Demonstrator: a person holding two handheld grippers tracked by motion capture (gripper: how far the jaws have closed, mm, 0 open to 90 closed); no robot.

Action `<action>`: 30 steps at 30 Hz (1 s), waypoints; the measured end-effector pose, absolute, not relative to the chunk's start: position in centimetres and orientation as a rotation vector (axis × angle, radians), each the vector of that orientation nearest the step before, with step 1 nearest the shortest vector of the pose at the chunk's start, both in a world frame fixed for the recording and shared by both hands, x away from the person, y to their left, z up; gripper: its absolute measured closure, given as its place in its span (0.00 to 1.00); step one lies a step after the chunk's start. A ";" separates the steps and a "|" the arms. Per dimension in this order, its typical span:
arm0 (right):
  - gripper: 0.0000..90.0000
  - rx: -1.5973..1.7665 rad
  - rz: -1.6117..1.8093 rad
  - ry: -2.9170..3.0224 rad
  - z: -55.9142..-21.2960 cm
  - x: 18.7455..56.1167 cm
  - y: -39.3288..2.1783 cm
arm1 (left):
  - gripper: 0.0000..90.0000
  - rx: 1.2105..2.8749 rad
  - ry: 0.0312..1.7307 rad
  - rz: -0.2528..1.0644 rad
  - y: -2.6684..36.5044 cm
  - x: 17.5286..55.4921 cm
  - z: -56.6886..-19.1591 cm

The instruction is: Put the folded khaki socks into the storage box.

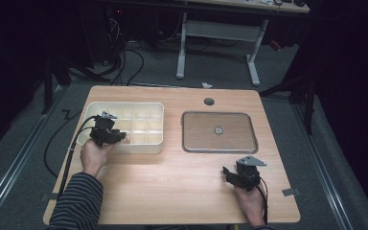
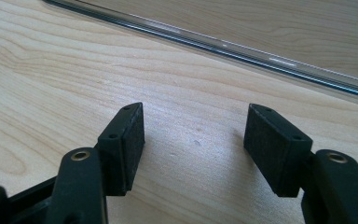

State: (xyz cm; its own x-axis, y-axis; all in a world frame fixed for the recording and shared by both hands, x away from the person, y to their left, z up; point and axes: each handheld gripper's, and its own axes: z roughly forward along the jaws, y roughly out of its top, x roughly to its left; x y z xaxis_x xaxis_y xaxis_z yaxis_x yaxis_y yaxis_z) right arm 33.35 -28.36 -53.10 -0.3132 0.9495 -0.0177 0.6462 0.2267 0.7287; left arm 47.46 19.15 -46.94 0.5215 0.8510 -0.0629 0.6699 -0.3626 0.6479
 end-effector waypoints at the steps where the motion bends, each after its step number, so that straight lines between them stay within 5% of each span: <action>1: 0.43 1.464 0.868 2.042 -53.1 33.4 -28.4 | 0.70 2.138 1.230 0.374 19.2 47.4 -46.9; 13: 0.43 1.465 0.868 2.042 -53.1 33.4 -28.4 | 0.53 2.041 1.246 0.385 20.1 46.5 -45.3; 30: 0.42 1.465 0.868 2.042 -53.1 33.4 -28.4 | 0.54 1.967 1.244 0.391 22.0 44.7 -44.0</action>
State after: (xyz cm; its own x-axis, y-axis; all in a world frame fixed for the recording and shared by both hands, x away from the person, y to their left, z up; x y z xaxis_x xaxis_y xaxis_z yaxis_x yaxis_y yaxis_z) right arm 33.35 -28.36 -53.10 -0.3131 0.9496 -0.0171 0.6464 0.2262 0.7287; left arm 44.71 22.01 -44.02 0.4776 0.8681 -0.1353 0.6346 -0.2344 0.7365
